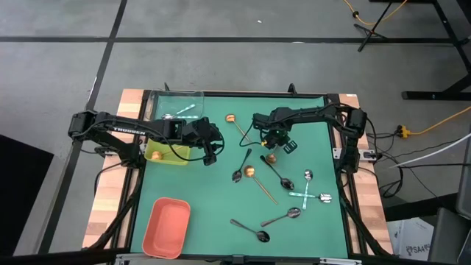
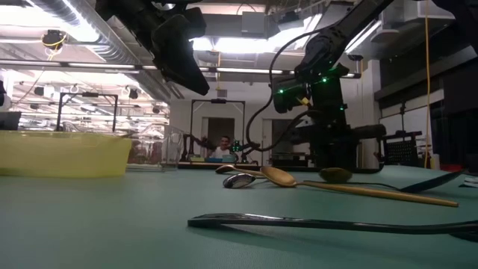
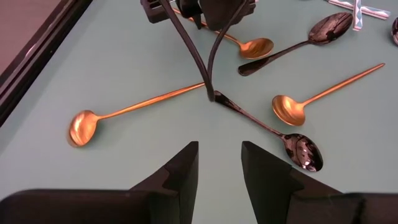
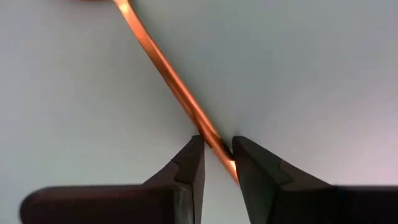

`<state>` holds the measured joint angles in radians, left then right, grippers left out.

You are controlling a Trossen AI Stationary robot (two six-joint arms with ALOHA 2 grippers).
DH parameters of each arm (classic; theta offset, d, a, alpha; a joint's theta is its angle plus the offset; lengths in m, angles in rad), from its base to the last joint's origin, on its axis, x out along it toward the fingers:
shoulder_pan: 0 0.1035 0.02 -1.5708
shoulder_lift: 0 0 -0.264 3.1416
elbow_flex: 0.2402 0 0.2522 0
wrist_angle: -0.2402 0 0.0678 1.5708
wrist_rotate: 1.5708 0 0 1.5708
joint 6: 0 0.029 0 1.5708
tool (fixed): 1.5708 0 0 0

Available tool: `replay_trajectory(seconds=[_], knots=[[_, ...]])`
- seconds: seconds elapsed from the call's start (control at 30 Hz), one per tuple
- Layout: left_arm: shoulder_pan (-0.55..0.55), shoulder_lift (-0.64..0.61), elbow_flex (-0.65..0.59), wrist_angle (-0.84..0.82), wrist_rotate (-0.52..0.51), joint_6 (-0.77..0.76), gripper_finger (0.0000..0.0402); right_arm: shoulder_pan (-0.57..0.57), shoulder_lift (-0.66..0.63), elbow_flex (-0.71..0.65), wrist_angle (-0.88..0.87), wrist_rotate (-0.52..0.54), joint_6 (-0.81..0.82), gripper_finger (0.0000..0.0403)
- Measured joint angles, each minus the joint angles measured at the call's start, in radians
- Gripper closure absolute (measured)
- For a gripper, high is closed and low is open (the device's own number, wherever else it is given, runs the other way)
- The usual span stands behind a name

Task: Sort silverware by color (type)
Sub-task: Put the gold spoon into the yellow bin

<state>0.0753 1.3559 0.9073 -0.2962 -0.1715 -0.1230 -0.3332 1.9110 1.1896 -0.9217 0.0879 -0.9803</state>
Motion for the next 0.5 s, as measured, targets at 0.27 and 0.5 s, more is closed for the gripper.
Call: replay_trajectory(seconds=[0.27,0.5], knots=[[0.000,0.000,0.000,0.000,0.000,0.000,0.0285,0.000,0.000,0.000,0.036,-0.002,-0.051,0.0320],[0.000,0.000,0.000,0.000,0.000,0.000,0.0285,0.000,0.000,0.003,0.011,-0.002,-0.105,0.0331]])
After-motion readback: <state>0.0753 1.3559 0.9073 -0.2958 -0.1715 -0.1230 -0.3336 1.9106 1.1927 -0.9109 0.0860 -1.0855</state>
